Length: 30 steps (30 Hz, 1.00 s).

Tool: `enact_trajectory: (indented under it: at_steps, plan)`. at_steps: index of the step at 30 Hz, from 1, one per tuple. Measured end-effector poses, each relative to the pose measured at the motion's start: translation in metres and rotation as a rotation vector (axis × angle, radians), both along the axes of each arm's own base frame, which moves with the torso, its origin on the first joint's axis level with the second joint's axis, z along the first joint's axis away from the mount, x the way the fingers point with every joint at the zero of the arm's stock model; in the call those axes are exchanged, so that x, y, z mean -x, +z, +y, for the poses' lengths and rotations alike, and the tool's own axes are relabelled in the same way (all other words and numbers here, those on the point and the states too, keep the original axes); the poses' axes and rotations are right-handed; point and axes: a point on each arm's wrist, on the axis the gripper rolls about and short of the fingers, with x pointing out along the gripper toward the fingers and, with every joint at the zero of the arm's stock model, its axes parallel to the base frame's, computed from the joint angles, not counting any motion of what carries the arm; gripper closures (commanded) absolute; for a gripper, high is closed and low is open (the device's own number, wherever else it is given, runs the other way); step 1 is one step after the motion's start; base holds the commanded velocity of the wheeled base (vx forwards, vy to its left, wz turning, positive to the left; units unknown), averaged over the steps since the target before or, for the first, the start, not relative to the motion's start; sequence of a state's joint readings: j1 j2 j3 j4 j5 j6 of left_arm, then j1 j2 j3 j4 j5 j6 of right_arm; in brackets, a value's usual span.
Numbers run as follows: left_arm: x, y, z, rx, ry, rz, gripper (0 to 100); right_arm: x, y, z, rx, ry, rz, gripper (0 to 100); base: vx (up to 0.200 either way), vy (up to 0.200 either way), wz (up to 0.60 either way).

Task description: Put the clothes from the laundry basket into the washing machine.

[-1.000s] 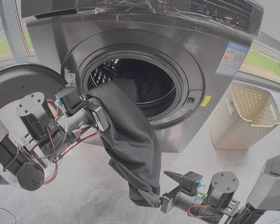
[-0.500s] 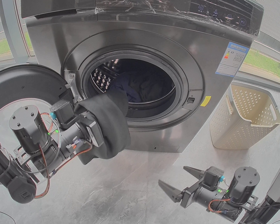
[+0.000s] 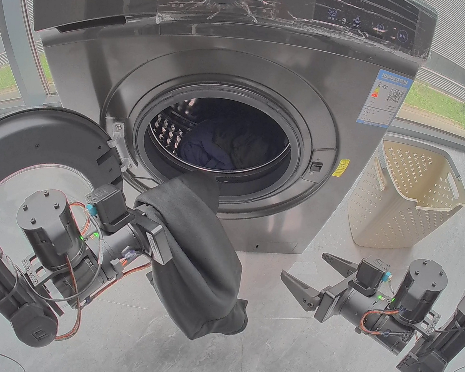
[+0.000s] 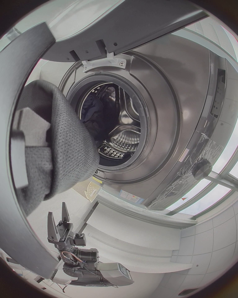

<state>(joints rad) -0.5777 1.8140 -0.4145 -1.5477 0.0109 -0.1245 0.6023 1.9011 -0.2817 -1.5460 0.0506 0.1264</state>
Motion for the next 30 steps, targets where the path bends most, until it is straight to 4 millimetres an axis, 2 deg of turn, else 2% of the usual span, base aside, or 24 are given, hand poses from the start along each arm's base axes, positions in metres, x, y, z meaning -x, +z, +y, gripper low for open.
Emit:
enact_trajectory:
  at_steps: [11,26,30]
  plan:
    - [0.001,-0.007,0.0,-0.034,0.002,0.015,100,0.0,0.0,0.0,-0.005,0.001,0.003,0,0.0,0.0,0.0]
    - [-0.004,-0.018,-0.004,-0.058,-0.001,0.045,100,0.002,0.002,0.002,-0.007,0.011,-0.003,0,0.2,0.0,0.0]
    - [-0.005,-0.02,-0.005,-0.062,-0.004,0.049,100,0.003,0.002,0.002,-0.008,0.012,-0.005,0,0.0,0.0,0.0]
